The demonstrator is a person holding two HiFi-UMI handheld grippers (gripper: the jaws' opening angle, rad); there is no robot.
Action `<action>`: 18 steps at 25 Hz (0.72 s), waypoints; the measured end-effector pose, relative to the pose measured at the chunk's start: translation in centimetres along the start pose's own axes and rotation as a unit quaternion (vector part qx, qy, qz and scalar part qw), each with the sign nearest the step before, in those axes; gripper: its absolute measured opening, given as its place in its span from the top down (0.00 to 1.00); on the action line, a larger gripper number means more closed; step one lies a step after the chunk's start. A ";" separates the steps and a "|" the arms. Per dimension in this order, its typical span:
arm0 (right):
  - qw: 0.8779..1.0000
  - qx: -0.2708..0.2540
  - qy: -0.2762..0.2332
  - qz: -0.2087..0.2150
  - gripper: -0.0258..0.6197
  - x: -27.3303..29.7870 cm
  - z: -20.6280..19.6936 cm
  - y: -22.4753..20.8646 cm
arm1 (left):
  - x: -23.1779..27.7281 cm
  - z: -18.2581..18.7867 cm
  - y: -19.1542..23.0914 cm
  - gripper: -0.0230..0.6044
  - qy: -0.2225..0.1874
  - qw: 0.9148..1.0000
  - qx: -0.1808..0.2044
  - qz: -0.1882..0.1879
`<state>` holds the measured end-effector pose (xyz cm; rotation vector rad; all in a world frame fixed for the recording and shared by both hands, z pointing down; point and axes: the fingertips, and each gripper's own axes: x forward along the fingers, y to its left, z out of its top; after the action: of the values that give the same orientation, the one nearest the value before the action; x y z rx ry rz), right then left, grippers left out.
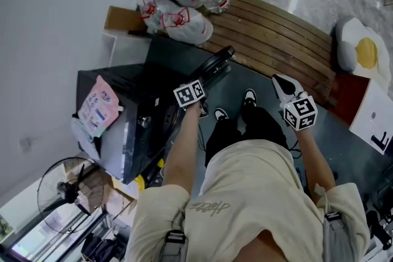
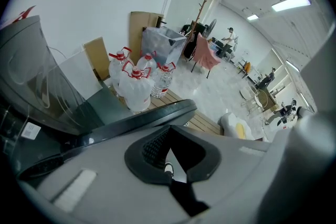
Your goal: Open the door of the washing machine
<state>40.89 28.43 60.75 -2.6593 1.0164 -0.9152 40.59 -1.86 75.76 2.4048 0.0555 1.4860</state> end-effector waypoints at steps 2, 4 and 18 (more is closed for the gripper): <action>1.000 0.000 0.001 -0.001 0.96 -0.1 -0.2 -0.1 | 0.0 0.3 0.1 0.93 -0.003 1.000 0.001 0.002; 1.000 0.000 0.003 -0.002 0.96 -0.3 -0.3 -0.1 | 0.0 0.4 0.2 0.93 -0.004 1.000 0.003 0.002; 0.999 -0.020 0.018 0.036 0.96 0.4 -0.5 1.1 | -2.8 -0.5 -0.1 0.93 -0.014 1.000 0.019 0.012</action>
<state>40.21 27.36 60.93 -2.6280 1.1436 -0.9420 38.89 -2.21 73.52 2.4638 0.0497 1.4731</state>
